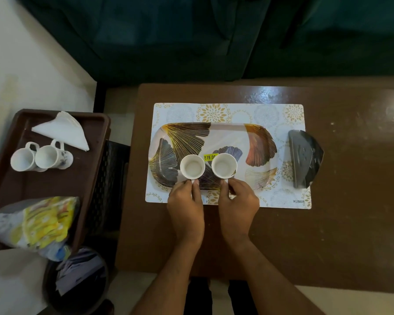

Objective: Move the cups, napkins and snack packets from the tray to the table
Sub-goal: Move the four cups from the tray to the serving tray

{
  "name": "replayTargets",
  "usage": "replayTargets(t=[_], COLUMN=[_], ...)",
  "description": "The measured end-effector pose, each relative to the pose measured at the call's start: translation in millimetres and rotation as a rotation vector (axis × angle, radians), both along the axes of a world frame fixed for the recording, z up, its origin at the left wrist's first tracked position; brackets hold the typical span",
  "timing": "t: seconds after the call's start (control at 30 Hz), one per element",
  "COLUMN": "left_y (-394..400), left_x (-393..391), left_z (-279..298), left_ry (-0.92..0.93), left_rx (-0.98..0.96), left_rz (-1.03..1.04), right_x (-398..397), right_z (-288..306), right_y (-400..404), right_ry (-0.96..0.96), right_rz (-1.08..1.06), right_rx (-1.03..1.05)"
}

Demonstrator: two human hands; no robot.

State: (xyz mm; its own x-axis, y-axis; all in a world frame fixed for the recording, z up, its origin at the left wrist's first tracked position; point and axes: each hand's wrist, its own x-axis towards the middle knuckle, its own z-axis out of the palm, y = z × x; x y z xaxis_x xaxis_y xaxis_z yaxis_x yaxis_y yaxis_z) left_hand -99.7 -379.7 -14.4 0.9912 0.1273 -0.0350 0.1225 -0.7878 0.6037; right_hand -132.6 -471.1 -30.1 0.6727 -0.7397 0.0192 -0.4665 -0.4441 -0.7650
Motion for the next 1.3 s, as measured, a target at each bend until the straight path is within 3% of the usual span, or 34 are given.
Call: replayTargets(t=[0.9,1.03,1.3], left_y=[8.1,6.9,24.7], left_x=[4.4,-2.7,9.1], left_z=[0.6,7.9,25.4], left_ry=[0.058,-0.005,-0.116], left_rx=[-0.11,-0.129,-0.167], left_rz=[-0.002,0.039,0.113], right_x=[1.6,-8.8,18.8], right_z=[0.3,4.2,35.4], right_y=[3.2,-2.4,-0.7], right_ry=[-0.022,0.027,-0.181], right_rz=[-0.044,-0.08,0.063], right_rx=[-0.024,-0.107,-0.259])
